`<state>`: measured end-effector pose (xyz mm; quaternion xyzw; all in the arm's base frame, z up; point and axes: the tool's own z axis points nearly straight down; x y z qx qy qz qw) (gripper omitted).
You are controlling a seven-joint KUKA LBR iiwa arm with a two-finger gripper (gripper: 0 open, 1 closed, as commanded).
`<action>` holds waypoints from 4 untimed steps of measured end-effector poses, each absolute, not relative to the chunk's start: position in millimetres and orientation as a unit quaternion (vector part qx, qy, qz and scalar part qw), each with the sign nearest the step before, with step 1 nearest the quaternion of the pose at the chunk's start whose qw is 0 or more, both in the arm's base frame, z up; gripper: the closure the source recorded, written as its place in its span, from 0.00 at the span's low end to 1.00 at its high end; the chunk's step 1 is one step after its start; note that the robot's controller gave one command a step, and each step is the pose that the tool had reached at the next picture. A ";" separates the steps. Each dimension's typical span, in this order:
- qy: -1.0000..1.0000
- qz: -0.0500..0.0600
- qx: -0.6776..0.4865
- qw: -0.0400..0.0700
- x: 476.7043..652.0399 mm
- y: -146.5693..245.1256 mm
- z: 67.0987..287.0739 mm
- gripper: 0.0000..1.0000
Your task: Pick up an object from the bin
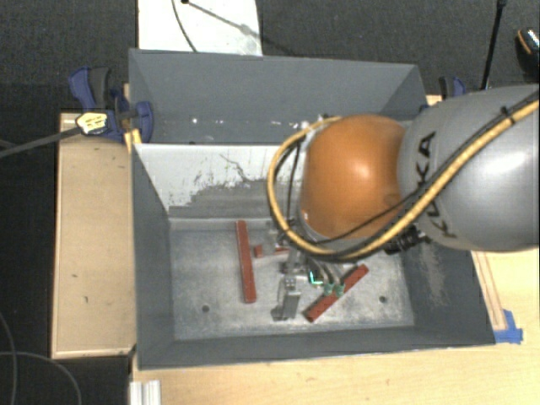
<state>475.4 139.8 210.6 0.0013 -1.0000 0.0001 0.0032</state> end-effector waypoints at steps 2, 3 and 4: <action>-0.999 0.000 -0.046 -0.004 558.4 141.0 101.4 0.00; -0.993 0.000 0.122 0.000 549.2 155.1 100.5 0.00; -0.952 0.000 0.306 0.001 548.2 148.4 69.7 0.00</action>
Offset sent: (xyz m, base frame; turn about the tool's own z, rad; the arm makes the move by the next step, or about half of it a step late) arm 0.0667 0.0435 -0.1406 0.5414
